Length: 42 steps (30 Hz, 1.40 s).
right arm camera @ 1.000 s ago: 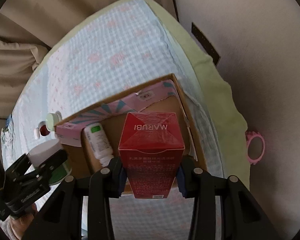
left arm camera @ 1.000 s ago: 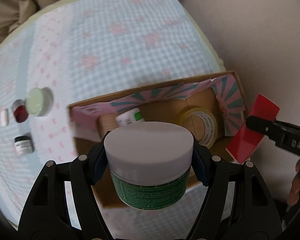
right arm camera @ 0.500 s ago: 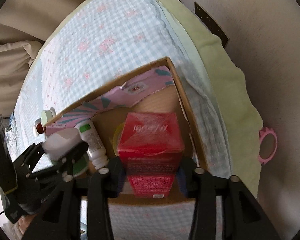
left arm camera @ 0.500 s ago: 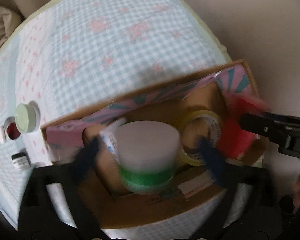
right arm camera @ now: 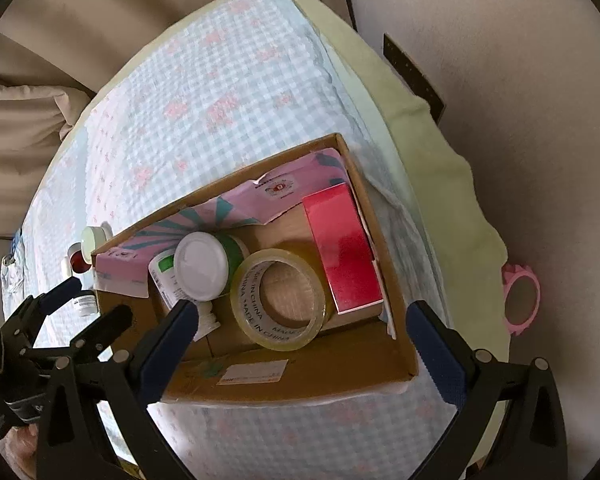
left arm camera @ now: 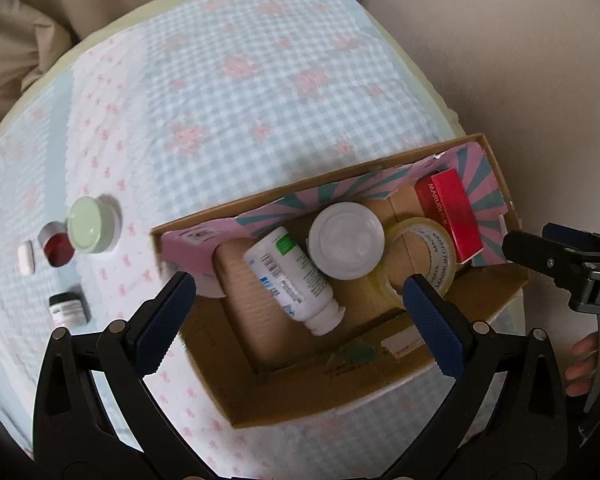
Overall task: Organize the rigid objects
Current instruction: 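Carry jar and red box into the cardboard box and release both, then withdraw both tools from the box toward the remaining items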
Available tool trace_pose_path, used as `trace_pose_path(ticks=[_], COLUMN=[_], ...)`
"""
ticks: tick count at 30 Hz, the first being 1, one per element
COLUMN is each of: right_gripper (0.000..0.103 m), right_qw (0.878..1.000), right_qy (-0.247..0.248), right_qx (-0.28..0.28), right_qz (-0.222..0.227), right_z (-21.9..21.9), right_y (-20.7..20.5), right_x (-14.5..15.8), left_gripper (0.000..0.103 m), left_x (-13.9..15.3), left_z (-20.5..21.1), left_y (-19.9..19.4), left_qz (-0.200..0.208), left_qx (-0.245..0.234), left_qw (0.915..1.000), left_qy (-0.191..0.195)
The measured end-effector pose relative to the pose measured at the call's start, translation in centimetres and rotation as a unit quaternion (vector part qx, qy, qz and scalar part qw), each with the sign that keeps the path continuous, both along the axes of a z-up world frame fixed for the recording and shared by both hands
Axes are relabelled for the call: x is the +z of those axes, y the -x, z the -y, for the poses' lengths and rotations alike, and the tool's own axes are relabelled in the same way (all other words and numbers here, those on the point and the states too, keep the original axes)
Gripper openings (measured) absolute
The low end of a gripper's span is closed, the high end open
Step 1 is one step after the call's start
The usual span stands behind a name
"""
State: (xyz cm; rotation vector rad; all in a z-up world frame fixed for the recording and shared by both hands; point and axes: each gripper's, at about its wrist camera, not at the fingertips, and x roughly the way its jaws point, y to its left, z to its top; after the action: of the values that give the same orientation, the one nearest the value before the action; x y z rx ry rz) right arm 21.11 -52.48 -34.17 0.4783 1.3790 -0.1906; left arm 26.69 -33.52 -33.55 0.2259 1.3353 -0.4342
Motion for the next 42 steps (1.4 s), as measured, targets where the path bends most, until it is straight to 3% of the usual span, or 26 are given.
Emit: trace_pose_path(ticks=[9,20,24,31,37,42], right_gripper=[0.103,0.103,0.103,0.103,0.103,0.103], right_qw=[0.999,0.990,0.981,0.966,0.964,0.965], right_qy=[0.032,0.103,0.135,0.146,0.129,0.114], right_qx=[0.000,0.064,0.105,0.152,0.157,0.153], right_qz=[0.027,0.069,0.096,0.152,0.174,0.182], right_z=[-1.8,-7.7,-11.1,-16.8,-22.1,-27.3], right_y=[1.3,4.4,5.1,6.3,7.0,7.2], right_x=[4.7,11.7,13.6,15.9,16.2,16.7], left_gripper=[0.103,0.103,0.103,0.103,0.103,0.103], left_x=[4.8,11.2,13.3,16.2,17.8,18.4], left_z=[-3.4,-10.5,-14.8,-23.3,-31.4,-38.0], left_y=[2.3,6.2,7.9,10.9,12.6,12.7], left_qz=[0.032,0.081,0.103,0.127,0.151,0.148], left_qx=[0.017,0.057,0.094,0.163,0.206,0.213], left_qw=[0.9989,0.9940,0.9895,0.9781,0.9665,0.9650], left_qy=[0.029,0.045,0.039,0.025,0.021,0.037])
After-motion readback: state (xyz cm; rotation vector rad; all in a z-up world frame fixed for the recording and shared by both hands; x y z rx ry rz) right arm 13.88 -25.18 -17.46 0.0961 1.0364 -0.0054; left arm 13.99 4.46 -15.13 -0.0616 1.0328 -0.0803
